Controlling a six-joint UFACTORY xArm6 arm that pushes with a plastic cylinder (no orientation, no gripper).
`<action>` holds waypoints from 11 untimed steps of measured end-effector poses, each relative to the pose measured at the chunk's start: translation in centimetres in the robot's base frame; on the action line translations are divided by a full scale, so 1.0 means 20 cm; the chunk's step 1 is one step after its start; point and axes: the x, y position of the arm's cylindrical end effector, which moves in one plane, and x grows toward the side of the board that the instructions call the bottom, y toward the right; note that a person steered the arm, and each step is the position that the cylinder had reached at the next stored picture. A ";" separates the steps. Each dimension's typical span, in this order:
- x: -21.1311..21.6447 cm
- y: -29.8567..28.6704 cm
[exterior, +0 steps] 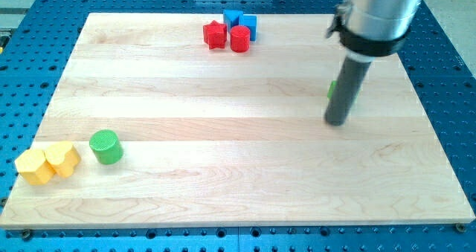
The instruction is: Slightly push the yellow hexagon to the upwards
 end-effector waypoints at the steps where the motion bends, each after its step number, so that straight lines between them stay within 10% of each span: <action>1: -0.15 0.11; 2: -0.17 0.32; 4: 0.71 -0.25; 8: 0.71 -1.46; 11: 0.71 -1.73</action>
